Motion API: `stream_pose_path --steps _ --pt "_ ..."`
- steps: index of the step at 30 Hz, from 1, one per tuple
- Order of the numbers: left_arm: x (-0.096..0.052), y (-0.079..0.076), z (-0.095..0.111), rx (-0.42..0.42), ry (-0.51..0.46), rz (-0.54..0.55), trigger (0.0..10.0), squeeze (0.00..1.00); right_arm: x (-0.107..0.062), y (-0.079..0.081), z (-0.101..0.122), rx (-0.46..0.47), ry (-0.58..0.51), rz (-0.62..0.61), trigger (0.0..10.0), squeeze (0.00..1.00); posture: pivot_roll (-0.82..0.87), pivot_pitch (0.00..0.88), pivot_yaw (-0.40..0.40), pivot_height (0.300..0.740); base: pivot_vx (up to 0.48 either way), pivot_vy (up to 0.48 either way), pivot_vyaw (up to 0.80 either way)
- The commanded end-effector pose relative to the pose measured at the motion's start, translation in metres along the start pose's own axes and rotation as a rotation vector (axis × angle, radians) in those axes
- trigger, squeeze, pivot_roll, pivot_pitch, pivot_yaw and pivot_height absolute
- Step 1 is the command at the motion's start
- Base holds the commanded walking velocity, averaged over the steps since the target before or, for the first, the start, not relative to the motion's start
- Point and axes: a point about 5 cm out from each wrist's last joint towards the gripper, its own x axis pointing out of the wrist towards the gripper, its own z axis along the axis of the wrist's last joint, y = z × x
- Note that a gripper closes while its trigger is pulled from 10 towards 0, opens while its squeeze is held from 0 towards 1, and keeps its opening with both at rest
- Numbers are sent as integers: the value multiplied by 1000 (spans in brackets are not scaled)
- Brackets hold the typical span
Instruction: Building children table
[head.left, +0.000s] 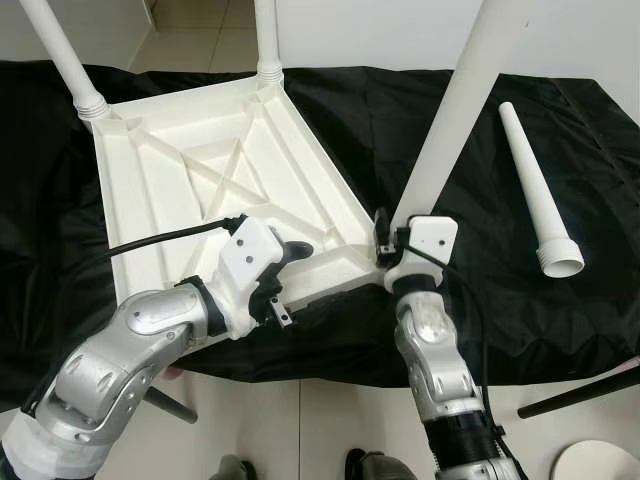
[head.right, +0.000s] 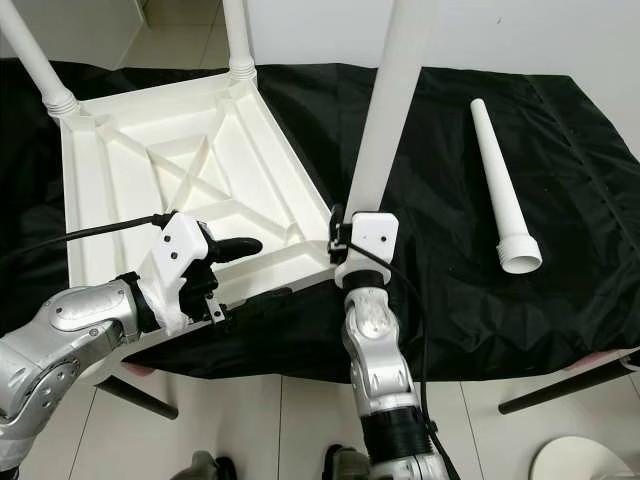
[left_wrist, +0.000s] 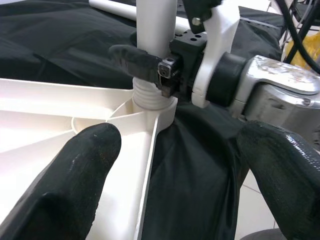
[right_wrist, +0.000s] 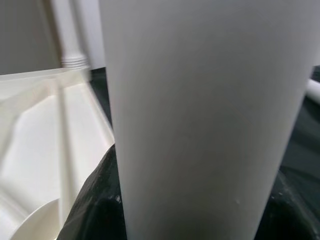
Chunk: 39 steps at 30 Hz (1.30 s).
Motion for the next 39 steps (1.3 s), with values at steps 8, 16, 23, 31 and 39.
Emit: stream_pose_path --steps 8,16,23,31,39 --pt "3 -6 3 25 -11 -64 10000 0 -3 -23 -36 -31 143 -160 10000 0 -11 138 27 740 0 0 0" --pt "2 -7 3 26 -8 -66 10000 0 -3 -24 -29 12 63 -124 10000 1000 -7 143 29 740 0 0 0" --pt "2 -7 5 24 -9 -63 10000 0 6 -40 -21 50 14 72 10000 1000 -14 180 39 740 0 0 0" --pt "6 -11 2 1 9 -69 10000 0 13 -54 -10 12 -3 382 10000 0 -19 183 41 740 0 0 0" --pt "9 -13 0 9 22 -69 10000 0 21 -55 -3 -7 -13 523 10000 0 -20 179 45 740 0 0 0"
